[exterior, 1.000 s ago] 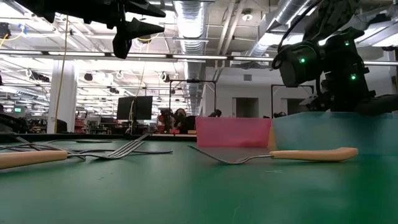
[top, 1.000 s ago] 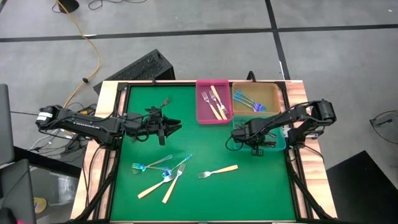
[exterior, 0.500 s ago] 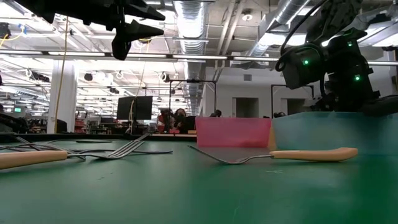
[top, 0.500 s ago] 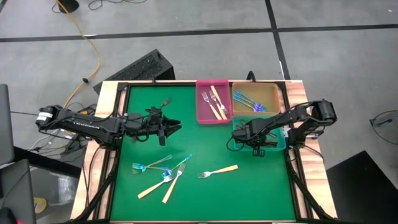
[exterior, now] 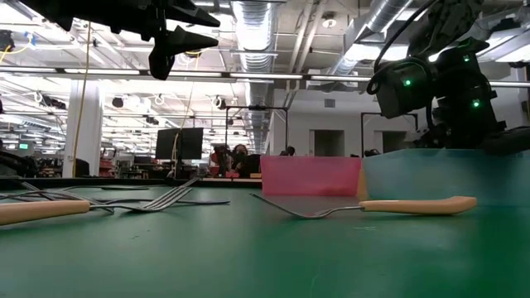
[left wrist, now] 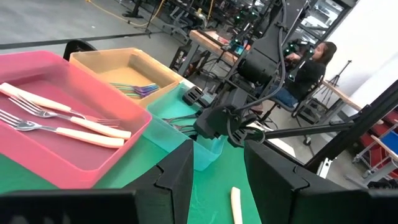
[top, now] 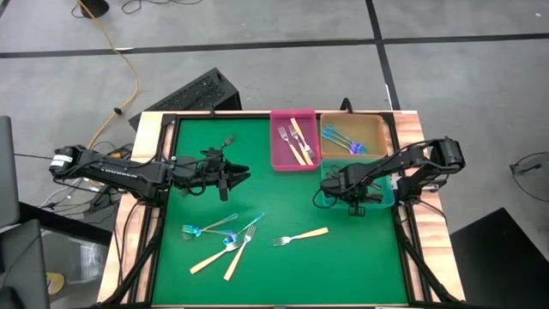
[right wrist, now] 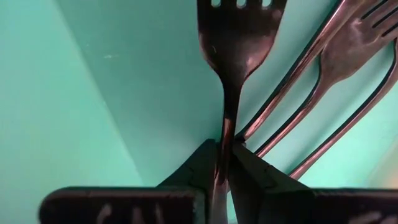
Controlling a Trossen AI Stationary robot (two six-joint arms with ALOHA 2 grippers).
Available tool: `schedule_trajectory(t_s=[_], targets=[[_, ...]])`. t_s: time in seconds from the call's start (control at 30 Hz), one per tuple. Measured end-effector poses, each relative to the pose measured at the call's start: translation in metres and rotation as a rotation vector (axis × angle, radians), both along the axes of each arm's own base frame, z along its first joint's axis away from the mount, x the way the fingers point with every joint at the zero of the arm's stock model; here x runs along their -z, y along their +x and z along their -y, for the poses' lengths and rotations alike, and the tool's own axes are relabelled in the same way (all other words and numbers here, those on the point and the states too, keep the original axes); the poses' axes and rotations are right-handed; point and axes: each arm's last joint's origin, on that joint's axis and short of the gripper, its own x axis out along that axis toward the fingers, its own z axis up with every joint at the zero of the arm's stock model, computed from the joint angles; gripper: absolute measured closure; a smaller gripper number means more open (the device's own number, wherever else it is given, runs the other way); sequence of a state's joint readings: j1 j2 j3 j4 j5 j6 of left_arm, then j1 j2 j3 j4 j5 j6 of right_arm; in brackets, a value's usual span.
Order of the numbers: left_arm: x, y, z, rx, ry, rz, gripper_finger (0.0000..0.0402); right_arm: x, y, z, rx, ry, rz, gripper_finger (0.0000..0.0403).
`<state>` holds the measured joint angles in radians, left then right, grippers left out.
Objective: Sort silverware by color (type)
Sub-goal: Put the black fork into the blue bin
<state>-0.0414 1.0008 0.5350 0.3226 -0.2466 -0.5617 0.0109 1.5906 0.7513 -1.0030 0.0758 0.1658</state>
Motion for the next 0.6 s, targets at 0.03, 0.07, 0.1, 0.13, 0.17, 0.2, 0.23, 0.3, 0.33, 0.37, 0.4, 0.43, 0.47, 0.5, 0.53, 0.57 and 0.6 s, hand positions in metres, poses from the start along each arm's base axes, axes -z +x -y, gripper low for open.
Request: schedule_trajectory(t_s=[0.03, 0.07, 0.1, 0.13, 0.17, 0.2, 0.23, 0.3, 0.33, 0.37, 0.4, 0.43, 0.47, 0.5, 0.53, 0.57, 0.6], targets=[[0.0, 0.0, 0.0001, 0.0, 0.0, 0.0, 0.0276, 0.0, 0.0001, -0.0001, 0.001, 0.002, 0.001, 0.0323], [0.0, 0.0, 0.0001, 0.0, 0.0, 0.0, 0.0276, 0.0, 0.0001, -0.0001, 0.002, 0.004, 0.001, 0.0315], [-0.0001, 0.0, 0.0001, 0.0, 0.0, 0.0, 0.0276, 0.0001, 0.0, -0.0002, 0.002, 0.006, 0.0, 0.0307], [-0.0001, 0.0, 0.0, 0.0, 0.0, 0.0, 0.0276, 0.0002, -0.0002, -0.0003, 0.002, 0.007, -0.001, 0.03], [-0.0001, 0.0, 0.0, 0.0, 0.0, 0.0, 0.0276, 0.0001, -0.0002, -0.0003, 0.002, 0.007, -0.001, 0.0293], [-0.0001, 0.0, 0.0, 0.0, 0.0, 0.0, 0.0276, 0.0001, -0.0003, -0.0002, 0.002, 0.007, -0.002, 0.0286], [-0.0001, 0.0, 0.0, 0.001, 0.0, 0.0, 0.0276, 0.0001, -0.0003, -0.0002, 0.002, 0.007, -0.002, 0.028], [-0.0001, 0.0, 0.0001, 0.001, 0.0, 0.0, 0.0276, 0.0002, -0.0003, -0.0002, 0.0, 0.007, -0.003, 0.0271], [-0.0001, 0.0, 0.0, 0.001, 0.0, 0.0, 0.0276, 0.0002, -0.0003, -0.0002, 0.0, 0.007, -0.003, 0.0267], [-0.0001, 0.0, 0.0, 0.001, 0.0, 0.0, 0.0276, 0.0002, -0.0003, -0.0002, 0.0, 0.007, -0.003, 0.0265], [-0.0001, 0.0, 0.0001, 0.001, 0.0, 0.0, 0.0276, 0.0002, -0.0003, -0.0002, 0.0, 0.007, -0.003, 0.0263], [-0.0001, 0.0, 0.0001, 0.001, 0.0, 0.0, 0.0276, -0.0002, 0.0, -0.0002, -0.001, 0.007, -0.002, 0.0262], [-0.0001, 0.0, 0.0001, 0.001, 0.0, 0.0, 0.0276, -0.0008, 0.0004, -0.0002, -0.001, 0.007, -0.002, 0.0262], [-0.0001, 0.0, 0.0, 0.0, 0.0, 0.0, 0.0276, -0.0017, 0.0013, -0.0002, -0.003, 0.007, -0.003, 0.0262], [-0.0001, 0.0, 0.0, 0.0, 0.0, 0.0, 0.0276, -0.0029, 0.0022, -0.0002, -0.006, 0.008, -0.002, 0.0262], [-0.0001, 0.0, 0.0001, 0.001, 0.0, 0.0, 0.0276, -0.0049, 0.0032, -0.0002, -0.012, 0.011, 0.006, 0.0262], [-0.0001, 0.0, 0.0, 0.0, 0.0, 0.0, 0.0276, -0.0078, 0.0054, -0.0003, -0.018, 0.016, 0.03, 0.0262]])
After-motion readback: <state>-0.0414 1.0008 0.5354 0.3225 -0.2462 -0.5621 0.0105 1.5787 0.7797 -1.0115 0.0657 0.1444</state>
